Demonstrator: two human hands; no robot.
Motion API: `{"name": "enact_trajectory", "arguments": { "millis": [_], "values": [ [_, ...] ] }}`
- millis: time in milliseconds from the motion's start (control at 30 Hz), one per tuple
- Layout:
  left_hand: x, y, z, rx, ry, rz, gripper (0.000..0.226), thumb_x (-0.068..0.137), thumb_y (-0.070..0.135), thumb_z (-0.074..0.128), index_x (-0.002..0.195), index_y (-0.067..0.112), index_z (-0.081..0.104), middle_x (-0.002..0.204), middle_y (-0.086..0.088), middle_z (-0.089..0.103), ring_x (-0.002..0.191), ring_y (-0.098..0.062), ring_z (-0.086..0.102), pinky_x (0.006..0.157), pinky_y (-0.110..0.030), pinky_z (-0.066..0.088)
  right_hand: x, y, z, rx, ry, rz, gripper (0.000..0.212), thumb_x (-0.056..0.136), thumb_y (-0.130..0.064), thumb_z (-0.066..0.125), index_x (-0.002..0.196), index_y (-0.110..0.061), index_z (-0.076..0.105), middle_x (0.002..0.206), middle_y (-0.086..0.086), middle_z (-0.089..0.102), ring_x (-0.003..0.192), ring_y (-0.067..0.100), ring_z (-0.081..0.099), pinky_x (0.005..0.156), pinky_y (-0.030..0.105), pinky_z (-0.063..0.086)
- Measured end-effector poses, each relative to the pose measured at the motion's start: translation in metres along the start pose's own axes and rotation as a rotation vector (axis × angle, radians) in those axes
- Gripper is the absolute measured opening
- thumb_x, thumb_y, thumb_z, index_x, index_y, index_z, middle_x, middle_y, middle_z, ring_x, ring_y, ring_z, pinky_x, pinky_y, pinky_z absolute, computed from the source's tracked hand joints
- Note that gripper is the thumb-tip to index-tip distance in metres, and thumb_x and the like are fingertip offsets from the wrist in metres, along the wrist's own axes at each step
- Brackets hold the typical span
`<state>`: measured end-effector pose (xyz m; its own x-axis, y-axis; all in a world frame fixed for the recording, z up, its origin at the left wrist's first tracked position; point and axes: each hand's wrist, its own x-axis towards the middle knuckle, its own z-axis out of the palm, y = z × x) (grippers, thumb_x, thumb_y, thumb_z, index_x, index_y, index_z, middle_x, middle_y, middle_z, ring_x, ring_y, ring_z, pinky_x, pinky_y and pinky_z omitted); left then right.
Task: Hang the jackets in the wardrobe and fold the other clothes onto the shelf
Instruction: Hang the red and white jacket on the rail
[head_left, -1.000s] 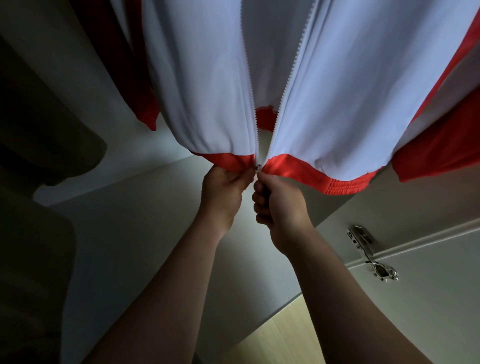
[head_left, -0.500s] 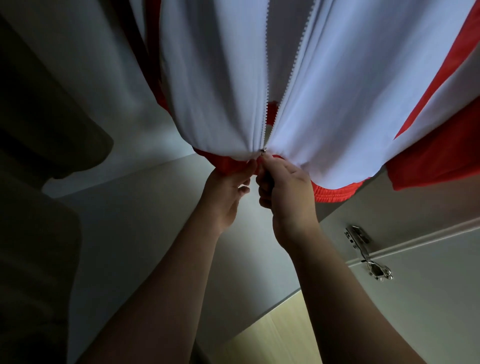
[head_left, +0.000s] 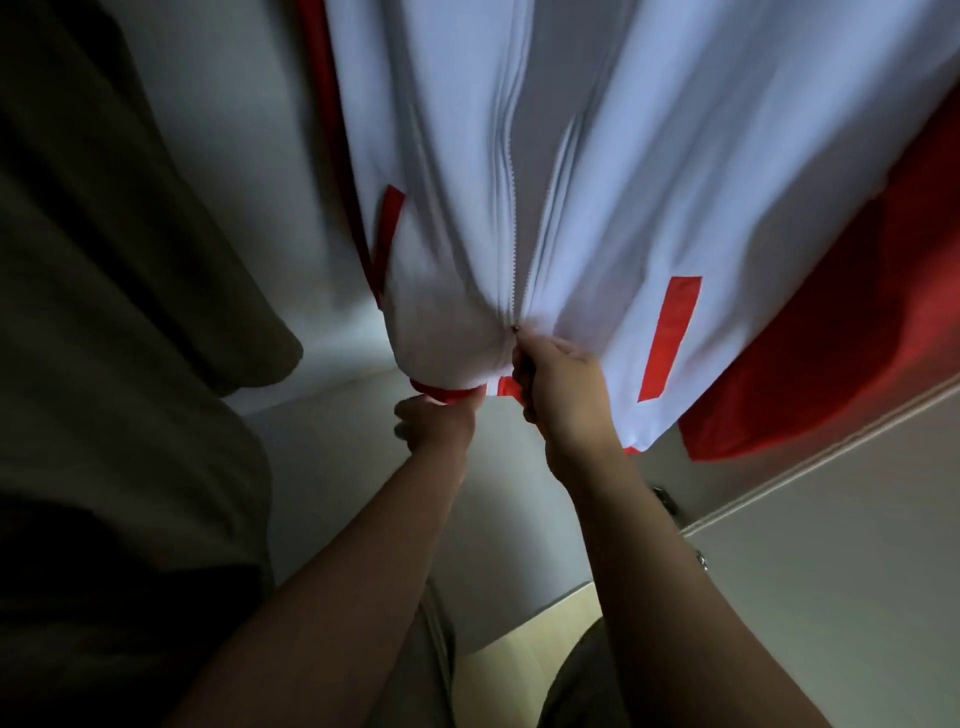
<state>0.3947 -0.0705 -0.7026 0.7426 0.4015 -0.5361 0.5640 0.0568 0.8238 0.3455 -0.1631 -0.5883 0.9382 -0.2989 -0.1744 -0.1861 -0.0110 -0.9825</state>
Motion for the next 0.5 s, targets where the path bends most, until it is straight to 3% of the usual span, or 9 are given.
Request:
{"name": "enact_trajectory", "arguments": {
  "millis": [33, 100, 200, 300, 367, 500],
  "values": [
    [-0.008, 0.005, -0.006, 0.055, 0.109, 0.108, 0.094, 0.059, 0.044, 0.095, 0.133, 0.013, 0.046, 0.135, -0.012, 0.046, 0.116, -0.034, 0.055, 0.092, -0.042, 0.048, -0.002, -0.004, -0.001, -0.045, 0.005, 0.012, 0.043, 0.086, -0.022, 0.058, 0.045, -0.021, 0.046, 0.049, -0.004, 0.037, 0.051, 0.017, 0.030, 0.054, 0.033, 0.025],
    [-0.020, 0.008, -0.017, 0.213, 0.243, 0.492, 0.089, 0.057, 0.043, 0.095, 0.129, 0.020, 0.048, 0.136, -0.008, 0.044, 0.122, -0.031, 0.048, 0.097, -0.045, 0.044, -0.008, -0.010, -0.002, -0.116, 0.016, 0.046, 0.043, 0.085, -0.023, 0.057, 0.042, -0.022, 0.050, 0.047, -0.005, 0.040, 0.047, 0.015, 0.034, 0.051, 0.031, 0.028],
    [-0.031, 0.024, -0.028, 0.332, 0.144, 1.014, 0.057, 0.067, 0.041, 0.089, 0.112, 0.021, 0.061, 0.118, 0.000, 0.060, 0.111, -0.022, 0.052, 0.090, -0.035, 0.042, -0.012, -0.016, -0.001, -0.162, -0.002, 0.127, 0.043, 0.085, -0.021, 0.056, 0.041, -0.021, 0.054, 0.044, -0.008, 0.045, 0.039, 0.009, 0.037, 0.045, 0.025, 0.029],
    [-0.035, 0.041, -0.033, 0.291, -0.045, 1.099, 0.021, 0.078, 0.024, 0.080, 0.097, 0.017, 0.071, 0.095, 0.002, 0.071, 0.090, -0.018, 0.063, 0.076, -0.028, 0.047, -0.018, -0.020, 0.002, -0.128, -0.048, 0.195, 0.039, 0.083, -0.019, 0.061, 0.044, -0.019, 0.055, 0.048, -0.004, 0.046, 0.038, 0.012, 0.035, 0.041, 0.025, 0.025],
    [-0.034, 0.044, -0.033, 0.324, -0.070, 1.088, 0.002, 0.083, 0.016, 0.075, 0.085, 0.017, 0.073, 0.083, 0.002, 0.073, 0.078, -0.015, 0.064, 0.071, -0.028, 0.051, -0.022, -0.028, 0.004, -0.138, -0.062, 0.160, 0.041, 0.085, -0.016, 0.061, 0.045, -0.018, 0.054, 0.049, -0.004, 0.046, 0.041, 0.013, 0.036, 0.043, 0.026, 0.027],
    [-0.033, 0.056, -0.034, 0.396, -0.067, 1.062, 0.005, 0.086, 0.017, 0.074, 0.083, 0.013, 0.075, 0.081, -0.002, 0.075, 0.076, -0.020, 0.067, 0.065, -0.019, 0.047, -0.020, -0.062, 0.009, -0.126, -0.024, -0.007, 0.030, 0.084, -0.008, 0.055, 0.054, -0.011, 0.050, 0.059, 0.008, 0.045, 0.053, 0.019, 0.034, 0.050, 0.030, 0.029]
  ]
}}
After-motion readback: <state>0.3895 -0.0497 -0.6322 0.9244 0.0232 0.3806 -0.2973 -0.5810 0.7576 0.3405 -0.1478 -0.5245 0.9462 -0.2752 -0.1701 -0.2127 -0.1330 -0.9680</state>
